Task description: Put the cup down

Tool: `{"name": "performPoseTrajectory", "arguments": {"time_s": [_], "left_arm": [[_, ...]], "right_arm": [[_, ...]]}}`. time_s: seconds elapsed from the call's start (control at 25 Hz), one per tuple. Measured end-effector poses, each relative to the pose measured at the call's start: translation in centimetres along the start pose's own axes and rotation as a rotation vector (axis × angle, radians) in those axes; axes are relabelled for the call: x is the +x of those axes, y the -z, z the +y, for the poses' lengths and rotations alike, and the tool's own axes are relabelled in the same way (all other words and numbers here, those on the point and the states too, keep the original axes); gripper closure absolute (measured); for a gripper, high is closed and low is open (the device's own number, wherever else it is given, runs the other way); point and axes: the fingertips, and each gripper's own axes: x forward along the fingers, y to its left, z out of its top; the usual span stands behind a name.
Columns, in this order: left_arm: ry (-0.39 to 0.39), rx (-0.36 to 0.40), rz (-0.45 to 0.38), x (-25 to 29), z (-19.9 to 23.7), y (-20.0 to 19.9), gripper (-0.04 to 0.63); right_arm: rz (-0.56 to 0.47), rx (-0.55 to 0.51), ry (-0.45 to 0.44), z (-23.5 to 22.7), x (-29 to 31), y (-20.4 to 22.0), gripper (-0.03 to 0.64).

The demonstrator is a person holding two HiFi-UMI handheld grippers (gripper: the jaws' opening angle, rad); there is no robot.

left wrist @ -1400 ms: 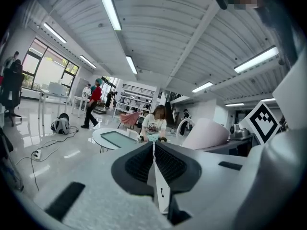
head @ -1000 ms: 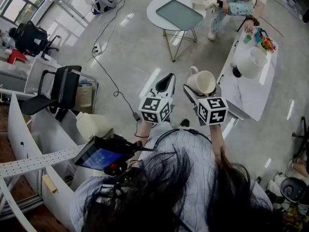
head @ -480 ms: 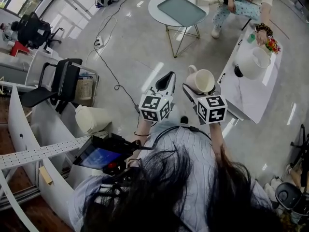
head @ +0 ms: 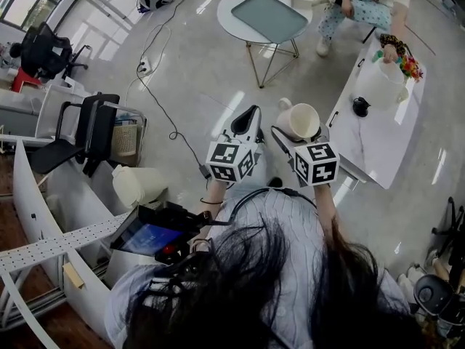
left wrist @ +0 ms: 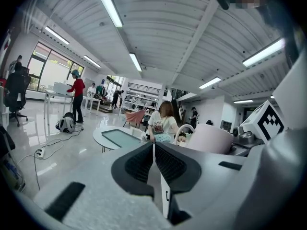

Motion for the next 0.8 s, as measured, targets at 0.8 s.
{"name": "performPoseTrajectory", "arguments": {"time_s": [0.8], "left_arm": [[-0.003, -0.012, 0.006, 12.4, 11.6, -6.2, 0.575]], "right_arm": [[0.030, 0.041, 0.004, -5.6, 14.1, -8.3, 0.176]]}}
